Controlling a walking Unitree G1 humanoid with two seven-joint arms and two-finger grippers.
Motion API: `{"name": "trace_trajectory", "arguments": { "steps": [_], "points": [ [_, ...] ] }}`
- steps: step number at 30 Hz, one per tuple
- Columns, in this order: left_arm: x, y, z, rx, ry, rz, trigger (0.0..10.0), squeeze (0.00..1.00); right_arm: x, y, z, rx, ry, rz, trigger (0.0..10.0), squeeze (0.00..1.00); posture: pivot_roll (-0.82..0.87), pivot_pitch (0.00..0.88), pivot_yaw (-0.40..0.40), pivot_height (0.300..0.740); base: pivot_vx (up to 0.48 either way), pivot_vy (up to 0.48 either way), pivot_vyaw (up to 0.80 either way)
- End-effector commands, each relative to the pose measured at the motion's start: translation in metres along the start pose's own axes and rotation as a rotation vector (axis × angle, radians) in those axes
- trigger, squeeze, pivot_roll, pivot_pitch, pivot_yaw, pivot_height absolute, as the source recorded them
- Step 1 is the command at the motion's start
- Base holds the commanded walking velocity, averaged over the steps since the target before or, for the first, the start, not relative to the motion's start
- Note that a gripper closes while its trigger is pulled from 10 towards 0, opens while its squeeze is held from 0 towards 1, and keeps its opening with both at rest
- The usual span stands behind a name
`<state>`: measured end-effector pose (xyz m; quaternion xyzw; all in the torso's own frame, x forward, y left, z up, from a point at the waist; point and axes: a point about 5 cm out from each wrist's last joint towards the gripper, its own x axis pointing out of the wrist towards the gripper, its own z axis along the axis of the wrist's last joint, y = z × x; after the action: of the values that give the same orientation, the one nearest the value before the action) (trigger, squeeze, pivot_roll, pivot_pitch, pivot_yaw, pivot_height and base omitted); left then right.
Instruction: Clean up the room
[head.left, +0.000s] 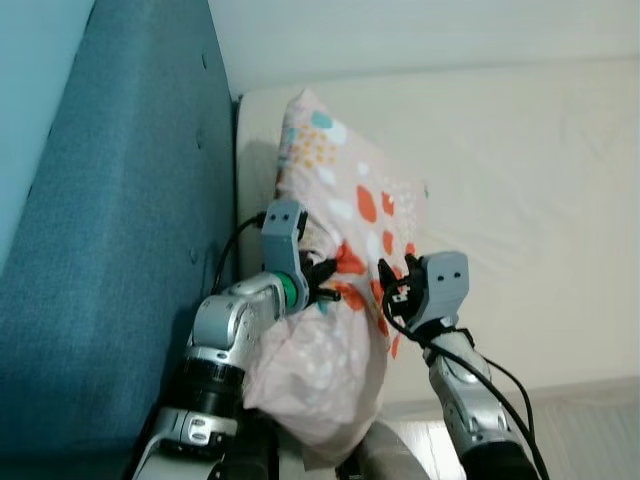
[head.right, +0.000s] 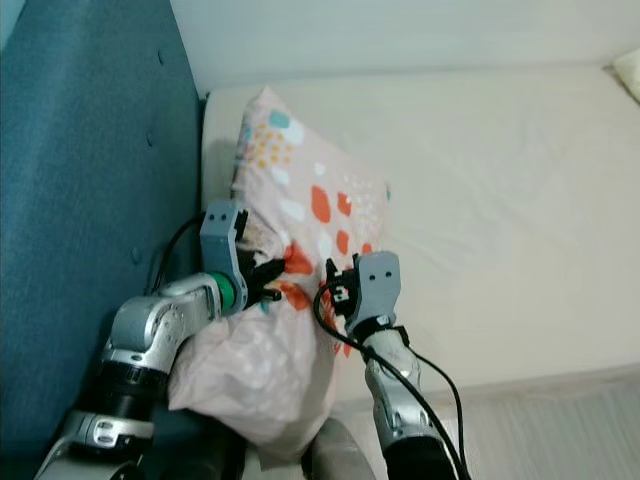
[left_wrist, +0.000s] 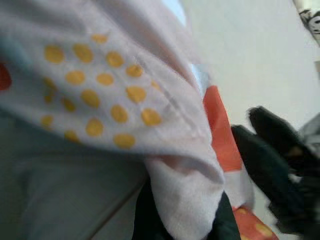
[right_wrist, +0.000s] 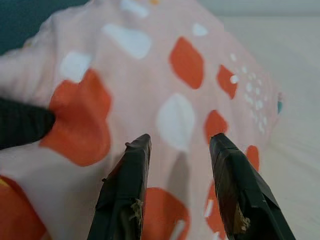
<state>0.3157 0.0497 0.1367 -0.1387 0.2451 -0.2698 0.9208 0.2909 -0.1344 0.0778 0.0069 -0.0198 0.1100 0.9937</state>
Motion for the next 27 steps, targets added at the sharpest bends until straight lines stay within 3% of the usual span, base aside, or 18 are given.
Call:
{"name": "trace_trajectory", "arguments": {
  "steps": [1,4,9,15,19,22,27],
  "points": [
    [-0.002,-0.017,0.01,-0.015,-0.056,-0.043,10.0,0.0,-0.003,0.0,-0.006,0.005,0.031,-0.006,10.0,0.0,-0.01,0.168,0.071,0.74,0.0,0.0,0.0],
    [-0.002,-0.031,0.028,-0.033,-0.159,-0.011,10.0,0.0,-0.002,0.0,-0.006,0.003,0.031,-0.005,10.0,0.0,-0.01,0.163,0.069,0.74,0.0,0.0,0.0],
    [-0.001,-0.037,0.044,-0.036,-0.255,0.042,10.0,0.0,-0.002,-0.001,-0.006,0.001,0.031,-0.007,10.0,0.0,-0.01,0.16,0.066,0.74,0.0,0.0,0.0],
    [-0.003,-0.045,0.087,-0.038,-0.47,0.189,10.0,0.0,-0.001,0.002,-0.006,-0.002,0.033,0.002,10.0,0.0,-0.02,0.153,0.059,0.74,0.0,0.0,0.0],
    [-0.006,-0.043,0.1,-0.031,-0.541,0.254,10.0,0.0,0.0,0.003,-0.006,-0.005,0.032,0.004,10.0,0.0,-0.02,0.152,0.06,0.74,0.0,0.0,0.0],
    [-0.02,-0.029,0.127,-0.046,-0.68,0.41,10.0,0.0,-0.002,0.0,-0.007,-0.03,0.034,0.0,10.0,0.0,-0.02,0.151,0.062,0.74,0.0,0.0,0.0],
    [-0.031,-0.017,0.138,-0.069,-0.747,0.508,10.0,0.0,-0.002,-0.005,-0.008,-0.057,0.043,-0.017,10.0,0.0,-0.02,0.151,0.06,0.74,0.0,0.0,0.0]
  ]
}}
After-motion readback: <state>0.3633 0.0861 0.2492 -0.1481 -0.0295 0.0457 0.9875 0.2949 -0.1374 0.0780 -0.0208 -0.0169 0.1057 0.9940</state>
